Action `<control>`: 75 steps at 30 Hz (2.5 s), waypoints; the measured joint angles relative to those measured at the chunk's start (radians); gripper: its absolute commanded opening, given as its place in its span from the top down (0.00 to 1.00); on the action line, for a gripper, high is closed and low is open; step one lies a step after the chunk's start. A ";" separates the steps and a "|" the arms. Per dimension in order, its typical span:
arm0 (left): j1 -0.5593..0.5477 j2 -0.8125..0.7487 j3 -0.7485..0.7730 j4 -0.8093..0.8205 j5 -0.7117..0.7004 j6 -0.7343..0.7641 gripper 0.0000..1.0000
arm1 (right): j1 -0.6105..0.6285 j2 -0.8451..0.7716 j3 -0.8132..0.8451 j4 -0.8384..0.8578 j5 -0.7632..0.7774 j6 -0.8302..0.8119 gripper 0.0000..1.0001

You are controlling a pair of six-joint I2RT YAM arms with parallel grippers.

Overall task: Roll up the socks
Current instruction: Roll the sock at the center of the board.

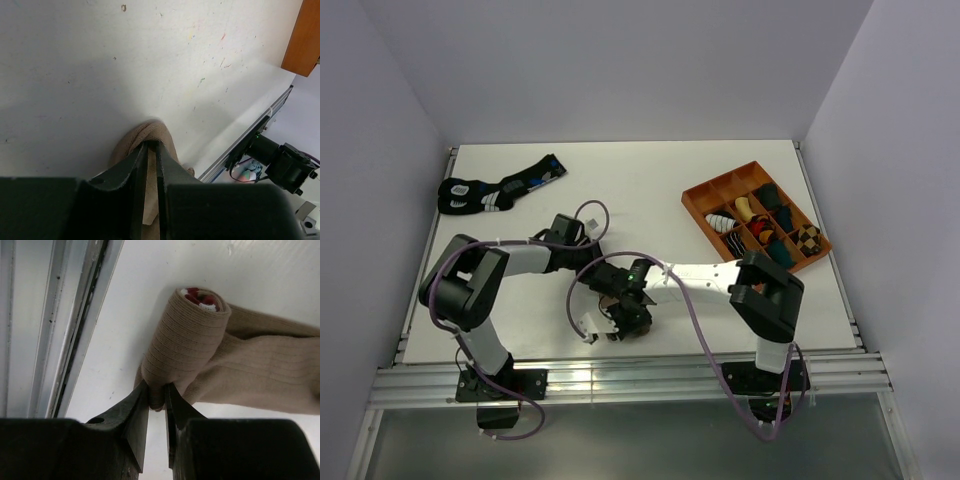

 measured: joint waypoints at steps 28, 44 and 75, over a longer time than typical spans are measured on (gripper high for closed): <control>0.058 -0.375 -0.114 0.076 -0.238 -0.050 0.63 | -0.193 0.246 0.256 -0.282 -0.305 0.024 0.77; 0.029 -1.010 -0.515 0.005 -0.458 -0.183 0.64 | -0.241 0.356 0.373 -0.415 -0.377 0.022 0.76; -0.373 -1.207 -0.703 0.116 -0.816 -0.293 0.71 | -0.283 0.451 0.422 -0.557 -0.320 0.057 0.77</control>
